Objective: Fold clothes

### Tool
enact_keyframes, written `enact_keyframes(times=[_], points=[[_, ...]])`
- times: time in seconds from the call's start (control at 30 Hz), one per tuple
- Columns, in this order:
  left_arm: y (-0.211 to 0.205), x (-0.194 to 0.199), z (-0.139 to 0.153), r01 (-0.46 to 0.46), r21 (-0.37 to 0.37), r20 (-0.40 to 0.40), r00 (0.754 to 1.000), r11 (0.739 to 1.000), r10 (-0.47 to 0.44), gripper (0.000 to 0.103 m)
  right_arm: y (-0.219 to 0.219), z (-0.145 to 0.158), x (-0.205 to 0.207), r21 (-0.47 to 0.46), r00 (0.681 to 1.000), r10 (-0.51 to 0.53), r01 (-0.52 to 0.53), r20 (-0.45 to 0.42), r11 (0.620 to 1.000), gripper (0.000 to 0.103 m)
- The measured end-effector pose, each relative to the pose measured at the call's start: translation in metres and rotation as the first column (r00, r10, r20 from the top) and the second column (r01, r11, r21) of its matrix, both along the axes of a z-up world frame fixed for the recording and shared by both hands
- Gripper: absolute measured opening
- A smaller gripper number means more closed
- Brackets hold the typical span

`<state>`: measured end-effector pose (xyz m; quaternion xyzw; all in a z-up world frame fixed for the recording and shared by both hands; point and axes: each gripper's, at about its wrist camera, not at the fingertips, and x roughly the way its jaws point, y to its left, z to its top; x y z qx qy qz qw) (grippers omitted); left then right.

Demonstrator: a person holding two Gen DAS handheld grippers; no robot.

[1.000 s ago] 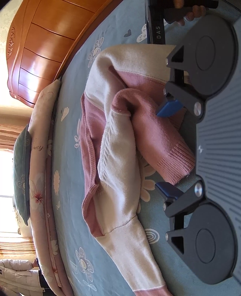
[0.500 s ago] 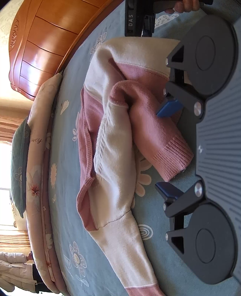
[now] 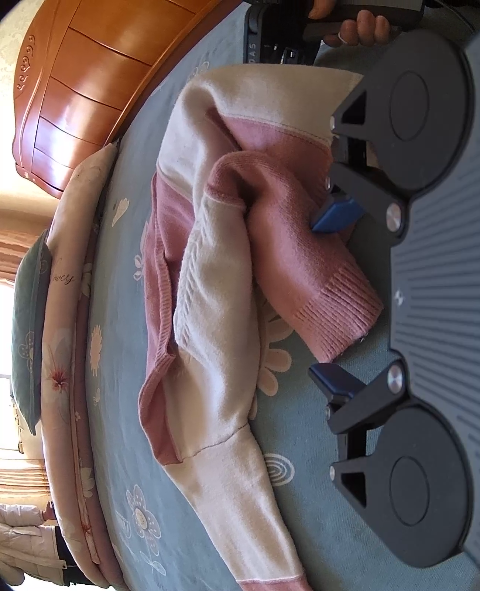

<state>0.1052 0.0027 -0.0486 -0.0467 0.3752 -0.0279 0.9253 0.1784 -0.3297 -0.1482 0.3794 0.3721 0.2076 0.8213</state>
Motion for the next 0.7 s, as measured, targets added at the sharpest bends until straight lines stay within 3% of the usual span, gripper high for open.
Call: enact_keyframes(times=[0.07,0.43,0.5,0.6,0.7], points=[[-0.001,-0.001,0.001,0.008,0.008,0.002,1.000,1.000,-0.008,0.078,-0.004,0.000,0.000,0.012,1.000,-0.001,0.001,0.000,1.000,0.011],[0.003,-0.004,0.006,0.002,-0.003,0.019,1.000,1.000,-0.002,0.078,-0.020,0.066,-0.004,-0.178,0.993,0.023,-0.002,0.119,0.984,0.005],[0.004,-0.005,0.007,0.000,-0.009,0.022,1.000,1.000,0.000,0.078,-0.021,0.066,-0.003,-0.193,0.994,0.053,-0.033,0.099,0.981,0.005],[0.002,-0.006,0.007,0.008,-0.011,0.021,1.000,1.000,-0.008,0.078,-0.019,0.053,-0.004,-0.180,0.996,0.064,-0.052,0.059,0.982,0.023],[0.001,-0.007,0.007,0.018,-0.005,0.020,1.000,1.000,-0.018,0.078,-0.018,0.031,-0.001,-0.137,0.998,0.050,-0.047,0.024,0.989,0.031]])
